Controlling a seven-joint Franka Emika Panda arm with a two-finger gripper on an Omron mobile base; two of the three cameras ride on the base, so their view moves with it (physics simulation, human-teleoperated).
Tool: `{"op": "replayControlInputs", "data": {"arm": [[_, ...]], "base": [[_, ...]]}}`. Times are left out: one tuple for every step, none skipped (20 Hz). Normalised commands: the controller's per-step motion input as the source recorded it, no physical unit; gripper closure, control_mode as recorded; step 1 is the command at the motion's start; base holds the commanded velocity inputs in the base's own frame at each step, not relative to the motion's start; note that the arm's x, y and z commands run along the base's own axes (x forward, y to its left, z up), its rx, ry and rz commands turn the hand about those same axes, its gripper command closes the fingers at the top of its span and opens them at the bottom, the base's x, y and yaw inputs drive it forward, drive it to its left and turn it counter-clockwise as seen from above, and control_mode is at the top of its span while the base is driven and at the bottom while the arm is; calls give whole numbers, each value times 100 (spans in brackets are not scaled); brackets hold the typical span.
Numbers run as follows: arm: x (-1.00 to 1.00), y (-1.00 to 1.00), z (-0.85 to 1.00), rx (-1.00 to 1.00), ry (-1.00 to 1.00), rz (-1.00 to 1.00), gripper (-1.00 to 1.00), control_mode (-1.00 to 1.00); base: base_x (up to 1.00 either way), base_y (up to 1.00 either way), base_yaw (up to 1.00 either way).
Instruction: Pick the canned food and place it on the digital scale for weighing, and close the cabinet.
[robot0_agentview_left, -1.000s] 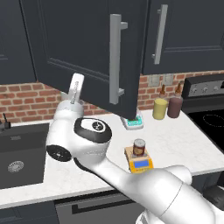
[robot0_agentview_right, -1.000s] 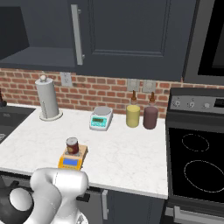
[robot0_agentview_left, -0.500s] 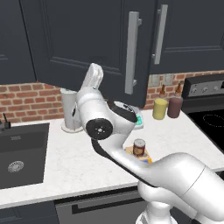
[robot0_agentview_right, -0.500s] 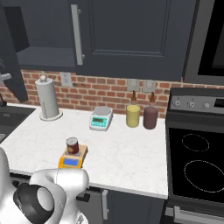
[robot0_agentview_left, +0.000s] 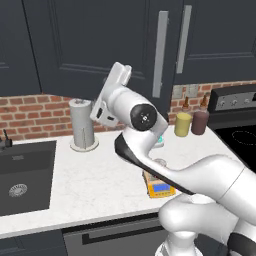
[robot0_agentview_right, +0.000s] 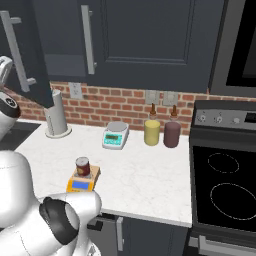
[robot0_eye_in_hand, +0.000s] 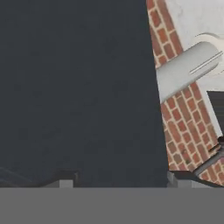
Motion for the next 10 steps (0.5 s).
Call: {"op": "replayControlInputs", "data": {"arm": [[71, -20, 10, 7, 24, 0, -100, -100], [77, -18, 6, 6, 27, 0, -100, -100], [80, -20, 3, 5, 27, 0, -100, -100], [81, -20, 0, 5, 26, 0, -100, -100], [80, -22, 0, 4, 25, 0, -100, -100], [82, -21, 0, 3, 25, 0, -100, -100], [83, -21, 0, 3, 25, 0, -100, -100], [84, -23, 0, 3, 25, 0, -100, -100], [84, -23, 0, 3, 25, 0, -100, -100], [85, -24, 0, 3, 25, 0, -100, -100]], "base": [[0, 0, 0], [0, 0, 0], [0, 0, 0], [0, 0, 0], [0, 0, 0], [0, 0, 0], [0, 0, 0], [0, 0, 0], [0, 0, 0], [0, 0, 0]]}}
